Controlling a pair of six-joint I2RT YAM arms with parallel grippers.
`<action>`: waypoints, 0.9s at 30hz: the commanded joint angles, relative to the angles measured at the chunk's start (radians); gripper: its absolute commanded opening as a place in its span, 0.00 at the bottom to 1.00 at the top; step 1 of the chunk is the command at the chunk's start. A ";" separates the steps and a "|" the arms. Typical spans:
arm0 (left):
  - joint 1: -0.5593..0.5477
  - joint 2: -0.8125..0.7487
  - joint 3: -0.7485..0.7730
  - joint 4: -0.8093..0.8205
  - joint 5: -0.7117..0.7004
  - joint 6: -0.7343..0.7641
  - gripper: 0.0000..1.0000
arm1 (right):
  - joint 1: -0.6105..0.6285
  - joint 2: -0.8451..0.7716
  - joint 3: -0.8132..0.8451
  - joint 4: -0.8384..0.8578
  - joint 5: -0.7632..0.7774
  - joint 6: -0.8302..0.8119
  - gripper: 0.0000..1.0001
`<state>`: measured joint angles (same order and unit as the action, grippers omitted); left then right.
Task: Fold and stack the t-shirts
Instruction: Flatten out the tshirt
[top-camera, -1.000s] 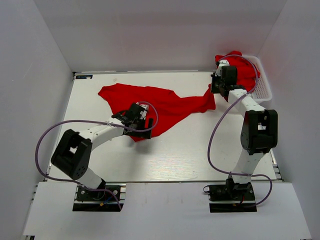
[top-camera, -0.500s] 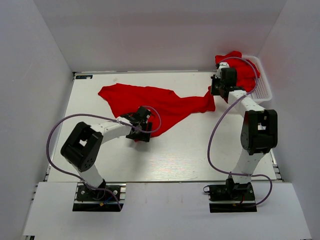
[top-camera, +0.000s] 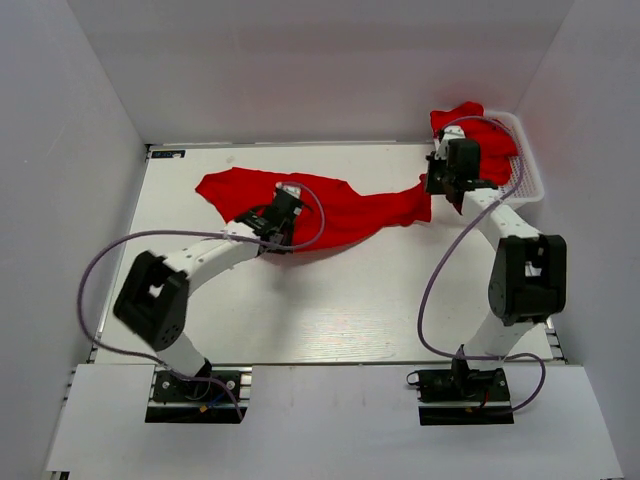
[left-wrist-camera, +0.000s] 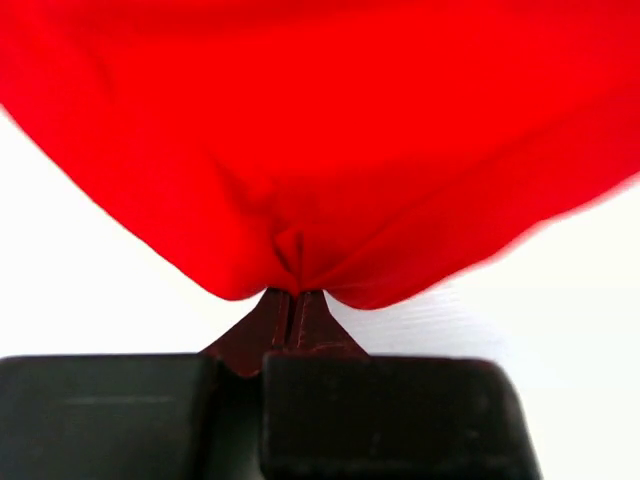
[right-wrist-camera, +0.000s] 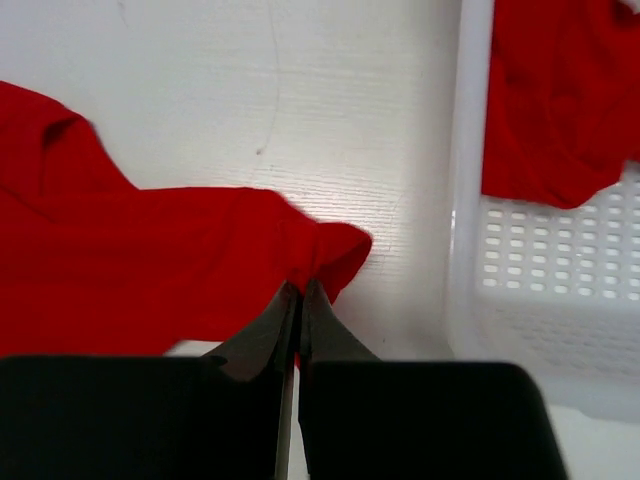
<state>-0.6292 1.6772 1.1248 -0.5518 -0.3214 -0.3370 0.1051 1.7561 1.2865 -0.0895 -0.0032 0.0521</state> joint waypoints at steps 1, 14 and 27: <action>0.010 -0.246 0.084 0.042 -0.110 0.042 0.00 | -0.002 -0.197 -0.019 0.077 -0.001 -0.014 0.00; 0.010 -0.622 0.430 0.165 -0.237 0.311 0.00 | -0.005 -0.656 0.075 0.146 0.241 -0.158 0.00; 0.010 -0.611 0.739 0.093 -0.100 0.449 0.00 | -0.005 -0.687 0.413 0.120 0.258 -0.311 0.00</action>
<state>-0.6243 1.0111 1.8431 -0.4332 -0.3923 0.0643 0.1066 0.9924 1.6379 0.0250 0.2199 -0.1921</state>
